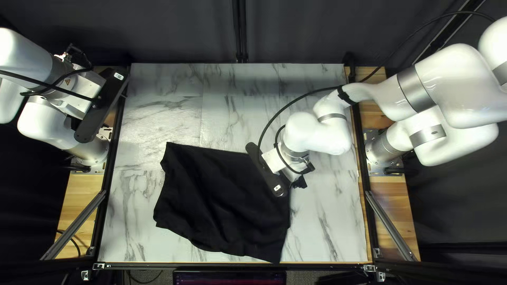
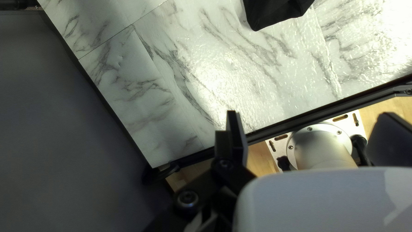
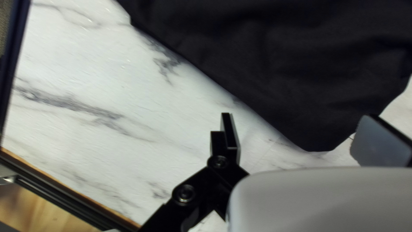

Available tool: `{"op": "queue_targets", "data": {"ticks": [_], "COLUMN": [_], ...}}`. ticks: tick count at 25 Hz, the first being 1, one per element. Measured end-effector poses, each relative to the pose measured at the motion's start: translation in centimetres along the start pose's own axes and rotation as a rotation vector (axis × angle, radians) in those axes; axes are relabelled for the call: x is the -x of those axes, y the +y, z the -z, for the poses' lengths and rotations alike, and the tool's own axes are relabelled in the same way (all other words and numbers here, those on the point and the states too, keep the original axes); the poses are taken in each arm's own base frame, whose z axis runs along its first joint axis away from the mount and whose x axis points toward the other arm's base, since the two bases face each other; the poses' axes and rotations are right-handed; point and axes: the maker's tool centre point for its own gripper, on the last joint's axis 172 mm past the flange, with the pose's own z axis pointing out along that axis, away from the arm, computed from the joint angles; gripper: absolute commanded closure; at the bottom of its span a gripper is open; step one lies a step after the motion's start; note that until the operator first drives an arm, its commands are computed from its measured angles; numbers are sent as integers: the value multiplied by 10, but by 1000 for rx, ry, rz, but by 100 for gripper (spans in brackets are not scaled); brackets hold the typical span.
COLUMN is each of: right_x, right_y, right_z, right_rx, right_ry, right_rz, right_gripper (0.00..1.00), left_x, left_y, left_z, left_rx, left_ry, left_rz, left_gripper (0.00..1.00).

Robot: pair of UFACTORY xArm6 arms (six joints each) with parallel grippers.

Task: Fold t-shirt

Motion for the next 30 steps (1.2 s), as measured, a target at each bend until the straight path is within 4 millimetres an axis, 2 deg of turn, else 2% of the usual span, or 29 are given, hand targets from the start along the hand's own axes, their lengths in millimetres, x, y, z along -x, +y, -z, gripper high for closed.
{"op": "queue_targets", "data": {"ticks": [2, 5, 13, 19, 23, 30], "right_x": [17, 29, 32, 43, 42, 28], "right_y": [9, 22, 26, 35, 33, 37], "right_z": [-10, -13, -14, -43, -53, -46], "right_rx": [41, 126, 160, 189, 219, 261], "right_ry": [3, 9, 16, 10, 3, 17], "right_rz": [22, 69, 85, 79, 83, 95], "right_gripper": [0, 0, 0, 0, 0, 0], "left_x": [0, 0, 0, 0, 0, 0], "left_y": [0, 0, 0, 0, 0, 0], "left_z": [0, 0, 0, 0, 0, 0], "left_rx": [0, 0, 0, 0, 0, 0], "left_ry": [0, 0, 0, 0, 0, 0], "left_rz": [0, 0, 0, 0, 0, 0], "left_gripper": [0, 0, 0, 0, 0, 0]}}
